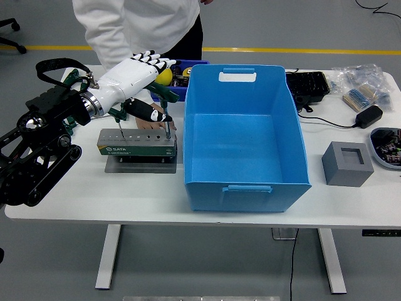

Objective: Lift tool from toolbox,place it in box,lift tool from toolbox,place it in box

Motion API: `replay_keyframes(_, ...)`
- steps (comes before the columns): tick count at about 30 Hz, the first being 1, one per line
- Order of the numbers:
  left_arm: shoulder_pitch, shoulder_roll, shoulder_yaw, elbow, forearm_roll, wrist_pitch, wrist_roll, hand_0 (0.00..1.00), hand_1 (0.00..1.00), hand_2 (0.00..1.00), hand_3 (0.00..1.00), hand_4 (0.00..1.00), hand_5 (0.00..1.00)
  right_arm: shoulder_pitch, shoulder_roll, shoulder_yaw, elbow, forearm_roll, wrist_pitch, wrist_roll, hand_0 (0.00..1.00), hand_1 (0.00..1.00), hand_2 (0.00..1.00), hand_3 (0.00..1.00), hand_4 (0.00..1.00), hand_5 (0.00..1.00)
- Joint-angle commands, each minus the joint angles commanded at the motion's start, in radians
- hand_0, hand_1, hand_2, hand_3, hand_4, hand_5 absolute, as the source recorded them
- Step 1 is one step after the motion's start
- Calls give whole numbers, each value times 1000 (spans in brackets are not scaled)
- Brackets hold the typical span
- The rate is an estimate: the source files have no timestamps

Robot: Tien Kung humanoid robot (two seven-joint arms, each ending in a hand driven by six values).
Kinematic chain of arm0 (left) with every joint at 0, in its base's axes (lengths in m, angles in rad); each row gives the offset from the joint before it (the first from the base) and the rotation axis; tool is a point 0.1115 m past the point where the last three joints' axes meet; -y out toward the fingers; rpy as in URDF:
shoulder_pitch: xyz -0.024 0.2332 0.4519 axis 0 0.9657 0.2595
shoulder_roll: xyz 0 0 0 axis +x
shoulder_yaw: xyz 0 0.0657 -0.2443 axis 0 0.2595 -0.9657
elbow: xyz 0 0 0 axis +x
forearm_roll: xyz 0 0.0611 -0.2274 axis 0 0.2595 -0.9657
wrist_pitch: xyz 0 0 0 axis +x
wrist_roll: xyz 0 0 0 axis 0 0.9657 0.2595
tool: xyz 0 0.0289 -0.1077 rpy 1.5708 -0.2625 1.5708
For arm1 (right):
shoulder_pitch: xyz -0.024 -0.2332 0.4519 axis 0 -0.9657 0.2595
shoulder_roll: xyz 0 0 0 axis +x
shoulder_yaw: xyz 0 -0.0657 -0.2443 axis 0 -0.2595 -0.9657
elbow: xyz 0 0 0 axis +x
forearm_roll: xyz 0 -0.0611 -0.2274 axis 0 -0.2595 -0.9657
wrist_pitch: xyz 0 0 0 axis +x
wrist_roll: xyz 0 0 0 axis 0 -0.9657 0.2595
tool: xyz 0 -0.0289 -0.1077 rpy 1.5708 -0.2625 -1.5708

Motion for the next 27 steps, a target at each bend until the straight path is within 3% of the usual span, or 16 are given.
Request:
replay_keyframes(6, -50, -11, 45, 90, 1, -2, -12, 998, 998, 998, 966, 998, 459, 2, -2, 1, 0, -3, 0, -1, 714, 695, 734, 598, 831, 721)
replay_keyframes(7, -56, -14, 53, 103, 1, 1, -15, 974, 962, 938, 876, 998, 467, 2, -2, 2, 0, -3, 0, -1, 715, 694, 734, 598, 831, 720)
replay_keyframes(12, -92, -31, 94, 180, 1, 23, -36, 974, 962, 938, 876, 998, 467, 4, -3, 8, 0, -16, 0, -4, 715, 694, 734, 598, 831, 720)
replay_keyframes(13, -96, -35, 97, 191, -1, 27, -39, 885, 846, 811, 781, 998, 476, 4, -3, 8, 0, -16, 0, -4, 714, 694, 734, 598, 831, 720)
replay_keyframes(18, -107, -51, 104, 221, -9, 54, -56, 885, 846, 811, 781, 998, 476, 5, -4, 8, 0, -14, 0, -4, 714, 694, 734, 598, 831, 720)
replay_keyframes(19, -110, -54, 108, 228, -12, 60, -58, 777, 688, 665, 681, 998, 486, 6, -4, 7, 0, -14, 0, -3, 714, 694, 734, 598, 831, 720)
replay_keyframes(24, -144, -61, 158, 289, -32, 71, -57, 777, 688, 665, 681, 998, 486, 11, -7, 10, 1, -19, 0, -4, 714, 694, 734, 598, 831, 720)
replay_keyframes(25, -153, -62, 171, 303, -34, 71, -57, 664, 552, 560, 607, 998, 502, 13, -7, 10, 1, -20, 0, -4, 714, 694, 734, 598, 831, 720)
replay_keyframes(27, -164, -63, 185, 322, -40, 74, -59, 664, 552, 560, 607, 998, 502, 14, -8, 9, 1, -20, 0, -3, 714, 694, 734, 598, 831, 720)
